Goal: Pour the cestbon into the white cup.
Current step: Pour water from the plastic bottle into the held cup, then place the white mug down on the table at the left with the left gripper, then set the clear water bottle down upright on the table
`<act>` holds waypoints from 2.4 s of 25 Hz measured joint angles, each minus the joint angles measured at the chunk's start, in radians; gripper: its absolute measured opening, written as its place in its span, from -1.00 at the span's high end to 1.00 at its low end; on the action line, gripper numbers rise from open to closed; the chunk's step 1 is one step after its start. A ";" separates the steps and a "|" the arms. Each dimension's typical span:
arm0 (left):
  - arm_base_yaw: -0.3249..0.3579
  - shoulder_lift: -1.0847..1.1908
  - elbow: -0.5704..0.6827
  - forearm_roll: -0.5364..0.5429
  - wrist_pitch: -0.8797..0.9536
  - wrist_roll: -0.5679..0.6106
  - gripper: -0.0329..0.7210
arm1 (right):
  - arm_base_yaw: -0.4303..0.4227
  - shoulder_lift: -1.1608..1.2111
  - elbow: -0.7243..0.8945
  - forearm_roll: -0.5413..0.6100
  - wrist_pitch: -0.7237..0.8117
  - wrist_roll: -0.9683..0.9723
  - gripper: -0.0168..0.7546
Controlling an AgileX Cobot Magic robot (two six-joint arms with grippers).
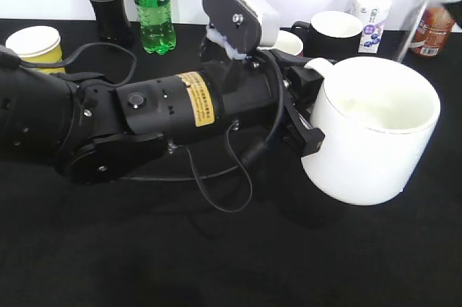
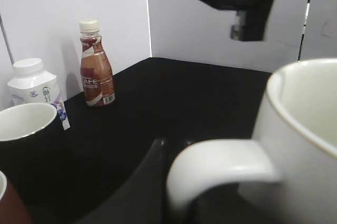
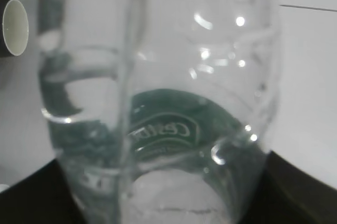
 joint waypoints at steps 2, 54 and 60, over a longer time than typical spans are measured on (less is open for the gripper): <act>0.003 0.000 0.000 -0.019 -0.020 0.000 0.79 | 0.000 0.000 0.000 -0.063 0.000 0.262 -0.32; 0.446 -0.255 0.409 -0.147 -0.099 0.145 -0.02 | 0.000 0.703 -0.147 0.631 0.096 0.758 -0.31; 0.446 -0.261 0.409 -0.142 -0.086 0.145 -0.01 | 0.000 0.719 -0.161 0.626 0.167 0.780 -0.66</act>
